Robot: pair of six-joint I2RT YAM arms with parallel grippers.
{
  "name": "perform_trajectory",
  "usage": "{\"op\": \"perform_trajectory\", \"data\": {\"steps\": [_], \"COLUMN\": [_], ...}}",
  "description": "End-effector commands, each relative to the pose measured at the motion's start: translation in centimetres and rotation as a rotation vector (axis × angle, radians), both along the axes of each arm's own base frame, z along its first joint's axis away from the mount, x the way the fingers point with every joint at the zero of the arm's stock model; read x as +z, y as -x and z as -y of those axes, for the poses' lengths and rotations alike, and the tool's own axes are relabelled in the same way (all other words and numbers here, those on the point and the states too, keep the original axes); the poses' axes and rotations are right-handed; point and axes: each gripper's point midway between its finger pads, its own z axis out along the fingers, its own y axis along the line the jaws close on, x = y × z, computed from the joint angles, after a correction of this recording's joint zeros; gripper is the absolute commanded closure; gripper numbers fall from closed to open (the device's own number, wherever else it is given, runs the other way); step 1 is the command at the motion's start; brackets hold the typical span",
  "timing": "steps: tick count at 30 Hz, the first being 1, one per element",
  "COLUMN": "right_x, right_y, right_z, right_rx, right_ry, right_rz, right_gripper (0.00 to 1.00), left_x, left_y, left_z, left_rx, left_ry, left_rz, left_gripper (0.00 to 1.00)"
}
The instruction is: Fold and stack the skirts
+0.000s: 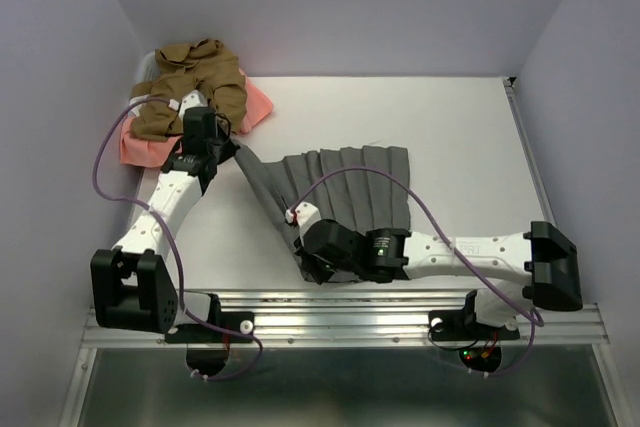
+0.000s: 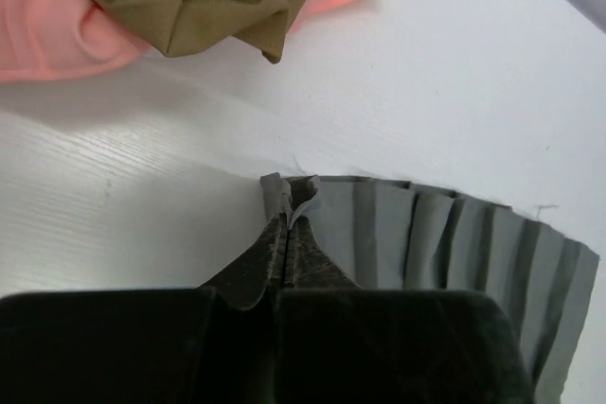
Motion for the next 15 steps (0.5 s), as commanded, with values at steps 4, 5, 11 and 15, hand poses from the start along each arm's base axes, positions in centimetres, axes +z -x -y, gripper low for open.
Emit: {"op": "perform_trajectory", "data": {"steps": [4,5,11,15], "right_x": [5.7,6.1,7.2,7.5], "right_y": [1.4,1.4,-0.3,-1.2], "right_z": [0.3,0.5,3.4,5.0], "right_rx": [0.029,0.017,-0.08,-0.145], "right_ry": [-0.2,-0.214,-0.267,-0.285], "right_rz": [-0.005,-0.008,0.007,0.006], "right_gripper": [0.99,0.99,0.99,0.99], "left_x": [8.1,8.6,11.6,12.3], "left_y": [-0.3,-0.4,-2.0,-3.0], "left_z": [-0.8,-0.7,2.2,5.5], "left_rx": [0.05,0.042,-0.062,-0.128], "left_ry": [0.005,0.011,0.057,0.047], "left_rz": [0.171,0.183,0.25,0.258], "left_gripper": [1.0,1.0,1.0,1.0]}}
